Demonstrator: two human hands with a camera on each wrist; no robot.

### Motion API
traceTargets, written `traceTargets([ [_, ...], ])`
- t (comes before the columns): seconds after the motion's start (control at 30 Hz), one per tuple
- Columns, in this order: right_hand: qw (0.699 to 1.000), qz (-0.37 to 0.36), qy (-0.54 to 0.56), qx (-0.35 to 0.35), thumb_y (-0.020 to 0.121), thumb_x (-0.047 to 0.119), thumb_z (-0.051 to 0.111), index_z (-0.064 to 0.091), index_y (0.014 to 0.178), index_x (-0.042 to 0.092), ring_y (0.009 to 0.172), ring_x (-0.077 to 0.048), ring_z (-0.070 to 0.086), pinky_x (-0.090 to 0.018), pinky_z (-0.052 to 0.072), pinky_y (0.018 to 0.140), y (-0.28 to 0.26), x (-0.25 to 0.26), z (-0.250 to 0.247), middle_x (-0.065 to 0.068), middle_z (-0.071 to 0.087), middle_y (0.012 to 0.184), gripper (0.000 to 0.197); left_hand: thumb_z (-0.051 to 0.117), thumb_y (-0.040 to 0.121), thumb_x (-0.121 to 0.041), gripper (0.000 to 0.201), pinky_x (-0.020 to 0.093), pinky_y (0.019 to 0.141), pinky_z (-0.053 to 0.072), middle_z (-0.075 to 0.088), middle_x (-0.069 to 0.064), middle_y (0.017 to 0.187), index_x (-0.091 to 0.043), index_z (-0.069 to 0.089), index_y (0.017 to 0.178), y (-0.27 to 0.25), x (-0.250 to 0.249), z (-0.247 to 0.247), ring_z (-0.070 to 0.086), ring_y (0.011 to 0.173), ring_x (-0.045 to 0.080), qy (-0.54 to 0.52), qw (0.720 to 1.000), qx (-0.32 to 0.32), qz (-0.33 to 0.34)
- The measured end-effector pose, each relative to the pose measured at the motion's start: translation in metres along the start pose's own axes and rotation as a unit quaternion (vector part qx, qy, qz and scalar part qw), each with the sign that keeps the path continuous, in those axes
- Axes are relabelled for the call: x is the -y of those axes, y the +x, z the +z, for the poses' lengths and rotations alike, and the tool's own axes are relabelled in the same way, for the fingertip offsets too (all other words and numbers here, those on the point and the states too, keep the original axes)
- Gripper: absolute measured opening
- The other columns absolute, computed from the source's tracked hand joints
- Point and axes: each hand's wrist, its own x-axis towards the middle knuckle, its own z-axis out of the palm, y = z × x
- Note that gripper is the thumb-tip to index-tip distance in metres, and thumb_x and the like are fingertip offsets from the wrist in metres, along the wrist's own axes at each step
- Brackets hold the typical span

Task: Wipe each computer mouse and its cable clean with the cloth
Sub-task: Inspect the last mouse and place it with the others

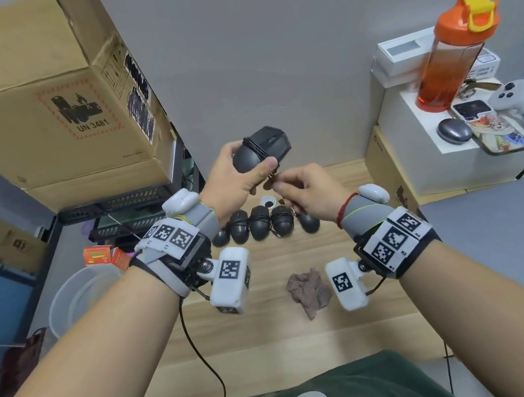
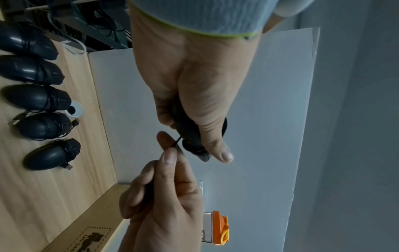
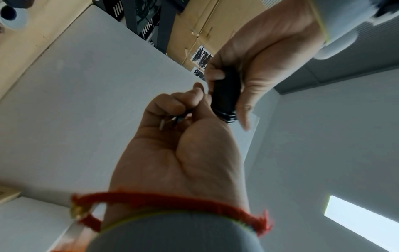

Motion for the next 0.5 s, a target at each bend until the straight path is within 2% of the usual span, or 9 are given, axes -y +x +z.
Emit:
traceTargets([
  [0.1,1.000,0.006,-0.021,-0.013,0.096,0.020,0.061,0.072,0.108,0.013,0.045,-0.007,0.050,-0.016,0.042,0.050,-0.002,0.005,0.004,0.003,0.062,0.062,0.018,0.071,0.092,-0.035,0.053,0.026,0.060,0.047,0.065,0.001,0.090,-0.008,0.051,0.133,0.002,0.005,-0.003,0.056,0.060,0.007,-0.046,0.999,-0.002,-0.023],
  [0.17,0.999,-0.008,-0.009,-0.045,0.094,0.017,0.064,0.070,0.109,0.012,0.048,-0.010,0.055,-0.018,0.046,0.056,-0.004,0.009,0.004,0.000,0.066,0.065,0.018,0.071,0.093,-0.038,0.052,0.027,0.063,0.049,0.066,0.001,0.095,-0.008,0.053,0.131,0.002,0.007,-0.006,0.060,0.067,0.007,-0.080,0.996,-0.010,-0.045],
  [0.27,0.993,-0.035,0.076,-0.079,0.090,0.010,0.068,0.067,0.100,0.014,0.058,-0.019,0.065,-0.031,0.055,0.061,-0.007,0.017,0.004,-0.005,0.071,0.071,0.011,0.072,0.091,-0.042,0.054,0.026,0.062,0.051,0.065,0.003,0.104,-0.008,0.055,0.129,0.004,0.010,-0.009,0.061,0.078,0.011,-0.111,0.990,-0.030,-0.077],
  [0.37,0.988,-0.052,0.127,-0.075,0.084,0.006,0.075,0.067,0.093,0.017,0.071,-0.021,0.070,-0.043,0.060,0.078,-0.009,0.023,0.004,-0.007,0.071,0.080,0.016,0.069,0.094,-0.042,0.047,0.024,0.059,0.052,0.064,0.002,0.096,-0.007,0.056,0.123,0.003,0.011,-0.009,0.062,0.072,0.010,-0.119,0.987,-0.033,-0.101],
  [0.43,0.989,-0.067,0.118,-0.064,0.083,0.010,0.077,0.070,0.092,0.018,0.071,-0.024,0.069,-0.046,0.057,0.081,-0.009,0.024,0.004,-0.005,0.070,0.080,0.014,0.067,0.096,-0.042,0.042,0.023,0.057,0.051,0.064,0.003,0.092,-0.008,0.059,0.119,0.002,0.011,-0.008,0.061,0.070,0.011,-0.138,0.984,-0.028,-0.109],
  [0.5,0.992,-0.079,0.076,-0.064,0.080,0.025,0.078,0.073,0.085,0.027,0.068,-0.018,0.064,-0.046,0.056,0.078,-0.008,0.022,0.005,0.004,0.070,0.079,0.008,0.065,0.097,-0.041,0.036,0.025,0.060,0.050,0.063,0.005,0.089,-0.009,0.061,0.112,0.001,0.009,-0.005,0.060,0.071,0.014,-0.162,0.980,-0.018,-0.113],
])
